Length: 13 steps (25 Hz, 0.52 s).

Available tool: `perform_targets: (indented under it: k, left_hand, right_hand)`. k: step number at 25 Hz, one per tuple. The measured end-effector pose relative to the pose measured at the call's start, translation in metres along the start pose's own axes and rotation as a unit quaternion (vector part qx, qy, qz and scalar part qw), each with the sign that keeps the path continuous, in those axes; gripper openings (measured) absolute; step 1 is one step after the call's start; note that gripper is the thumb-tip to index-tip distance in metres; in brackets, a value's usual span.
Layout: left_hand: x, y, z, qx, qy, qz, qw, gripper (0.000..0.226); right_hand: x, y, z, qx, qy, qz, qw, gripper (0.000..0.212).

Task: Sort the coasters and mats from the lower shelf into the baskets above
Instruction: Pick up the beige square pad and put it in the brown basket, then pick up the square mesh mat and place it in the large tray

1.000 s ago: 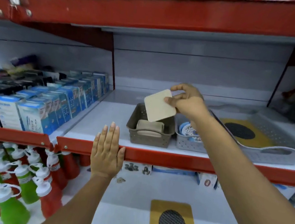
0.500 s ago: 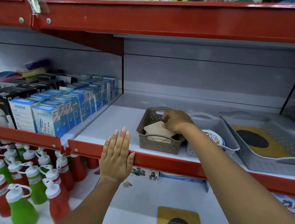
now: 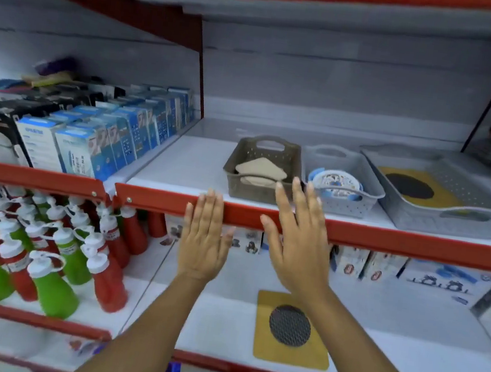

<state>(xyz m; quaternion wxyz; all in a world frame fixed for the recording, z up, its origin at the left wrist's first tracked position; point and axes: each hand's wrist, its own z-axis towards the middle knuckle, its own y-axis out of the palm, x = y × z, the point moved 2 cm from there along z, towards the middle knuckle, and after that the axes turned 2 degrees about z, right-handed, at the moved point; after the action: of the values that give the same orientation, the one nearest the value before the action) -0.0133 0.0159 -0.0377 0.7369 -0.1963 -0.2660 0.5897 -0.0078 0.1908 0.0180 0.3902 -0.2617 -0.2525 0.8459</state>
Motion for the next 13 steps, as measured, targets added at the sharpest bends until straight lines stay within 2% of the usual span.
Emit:
perform_targets:
  k: [2, 4, 6, 8, 10, 12, 13]
  left_hand:
    - [0.024, 0.016, -0.039, -0.056, 0.005, -0.032, 0.998, 0.060]
    - [0.045, 0.037, -0.082, -0.135, -0.008, -0.060, 0.989, 0.059]
    - [0.060, 0.054, -0.122, -0.222, -0.046, -0.083, 0.970, 0.059]
    - [0.072, 0.069, -0.153, -0.306, -0.091, -0.112, 0.941, 0.063]
    - [0.081, 0.083, -0.172, -0.388, -0.155, -0.155, 0.895, 0.066]
    - [0.090, 0.096, -0.177, -0.462, -0.269, -0.214, 0.818, 0.065]
    - [0.096, 0.103, -0.175, -0.467, -0.332, -0.254, 0.779, 0.065]
  right_hand:
    - [0.010, 0.017, -0.048, -0.038, 0.002, -0.010, 0.999, 0.060]
    - [0.029, 0.039, -0.095, -0.117, 0.028, -0.024, 0.992, 0.063]
    - [0.055, 0.059, -0.136, -0.199, 0.079, -0.035, 0.976, 0.064]
    - [0.083, 0.073, -0.168, -0.273, 0.167, -0.021, 0.947, 0.067]
    - [0.105, 0.083, -0.189, -0.330, 0.268, 0.023, 0.905, 0.071]
    - [0.119, 0.088, -0.198, -0.354, 0.409, 0.105, 0.835, 0.074]
    - [0.124, 0.089, -0.198, -0.333, 0.484, 0.155, 0.794, 0.075]
